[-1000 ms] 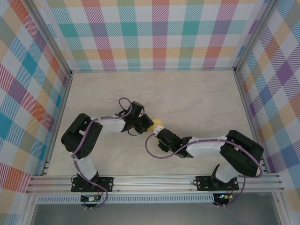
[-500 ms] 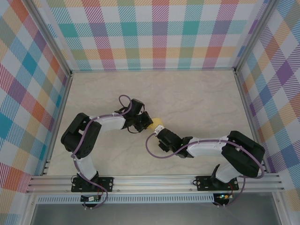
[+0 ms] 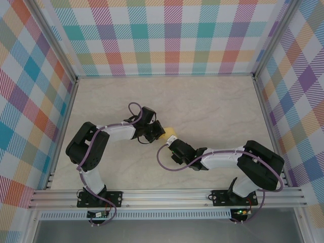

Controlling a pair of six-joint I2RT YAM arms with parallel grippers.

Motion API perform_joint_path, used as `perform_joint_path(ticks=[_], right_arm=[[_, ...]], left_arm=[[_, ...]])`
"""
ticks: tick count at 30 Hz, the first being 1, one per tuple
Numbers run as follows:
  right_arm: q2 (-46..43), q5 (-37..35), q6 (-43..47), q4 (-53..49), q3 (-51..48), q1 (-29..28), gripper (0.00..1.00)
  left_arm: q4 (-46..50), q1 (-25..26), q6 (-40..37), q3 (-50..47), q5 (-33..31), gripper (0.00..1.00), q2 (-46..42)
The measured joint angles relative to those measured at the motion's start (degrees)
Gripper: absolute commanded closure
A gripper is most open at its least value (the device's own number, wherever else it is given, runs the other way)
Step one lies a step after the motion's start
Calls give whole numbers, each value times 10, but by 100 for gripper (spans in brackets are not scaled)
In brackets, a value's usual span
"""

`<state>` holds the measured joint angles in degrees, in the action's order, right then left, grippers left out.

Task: Fold a paper plane with a square sheet of paper (pick it up from the middle)
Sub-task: Fold the wing for the fifth time at the center of the table.

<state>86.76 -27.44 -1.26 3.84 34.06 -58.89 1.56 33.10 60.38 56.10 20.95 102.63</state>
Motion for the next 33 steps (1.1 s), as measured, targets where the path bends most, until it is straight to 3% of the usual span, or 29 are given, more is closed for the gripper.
perform_joint_path(ticks=[1,4,11,15,23,33], right_arm=[[0,0,0,0,1,0,90],[0,0,-5,0,2,0,96],[0,44,-27,3,5,9,100],[0,97,-46,16,5,30,100],[0,213,-91,54,5,87,100],[17,306,-143,87,3,130,100]], left_arm=[[1,0,0,0,0,100,0],[4,0,-4,0,-2,87,0],[73,-3,-31,1,-40,38,-24],[125,-7,-46,1,-80,20,-72],[172,-8,-47,-10,-133,18,-143],[178,-8,-47,-27,-136,18,-145]])
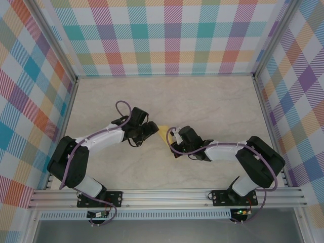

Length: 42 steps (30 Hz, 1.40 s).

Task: Fold a paper plane with a square sheet of paper (pick it up from the middle)
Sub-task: Fold the wing for the fifth time at the center of the table.

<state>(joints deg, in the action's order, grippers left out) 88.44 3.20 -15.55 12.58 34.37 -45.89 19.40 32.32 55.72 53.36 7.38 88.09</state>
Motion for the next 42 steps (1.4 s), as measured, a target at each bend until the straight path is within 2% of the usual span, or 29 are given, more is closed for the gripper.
perform_joint_path(ticks=[8,23,34,42], right_arm=[[20,34,-31,3,0,14,100],[57,172,-106,19,0,90,98],[94,280,-132,22,10,131,95],[106,305,-137,10,22,140,95]], left_arm=[[0,0,2,-8,2,19,0],[-12,1,2,-25,11,20,0],[-92,6,5,-65,35,37,-15],[-181,31,6,-87,75,53,-14]])
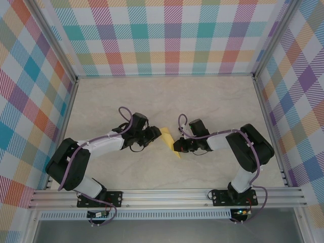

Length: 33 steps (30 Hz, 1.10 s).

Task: Fold a paper plane with a square sheet of paper (pick it up from the middle)
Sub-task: Fold the wing for the fifth time at the center of the table.

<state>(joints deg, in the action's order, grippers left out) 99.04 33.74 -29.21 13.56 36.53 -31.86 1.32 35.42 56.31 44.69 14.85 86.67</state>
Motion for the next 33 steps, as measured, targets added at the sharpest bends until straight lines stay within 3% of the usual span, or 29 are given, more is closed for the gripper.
perform_joint_path(ticks=[11,33], right_arm=[[3,5,-4,-7,4,3,96],[12,19,-15,-12,11,8,94]], left_arm=[[-120,66,3,13,33,58,83],[-181,69,-5,25,21,54,143]])
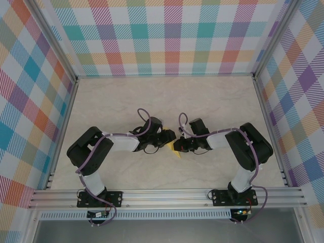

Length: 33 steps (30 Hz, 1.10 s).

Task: Fold a paper plane with a square sheet of paper (pick it up from the middle)
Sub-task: Fold the wing for the fifth time at the center of the table.

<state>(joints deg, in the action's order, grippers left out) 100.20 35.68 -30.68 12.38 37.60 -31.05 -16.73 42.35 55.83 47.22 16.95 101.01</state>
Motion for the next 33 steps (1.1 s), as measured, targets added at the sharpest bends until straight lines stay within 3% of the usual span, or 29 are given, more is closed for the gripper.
perform_joint_path(ticks=[13,21,25,30,33], right_arm=[[0,2,-2,-32,15,1,89],[-43,-12,0,-85,17,0,80],[-61,-14,0,-103,17,0,81],[-63,-21,2,-114,17,0,93],[-63,-22,7,-115,15,0,94]], left_arm=[[0,0,-8,12,-1,55,32],[0,0,-9,12,0,55,32],[0,0,-11,12,0,55,32],[0,0,-13,12,0,55,32],[0,0,-12,12,0,55,32]])
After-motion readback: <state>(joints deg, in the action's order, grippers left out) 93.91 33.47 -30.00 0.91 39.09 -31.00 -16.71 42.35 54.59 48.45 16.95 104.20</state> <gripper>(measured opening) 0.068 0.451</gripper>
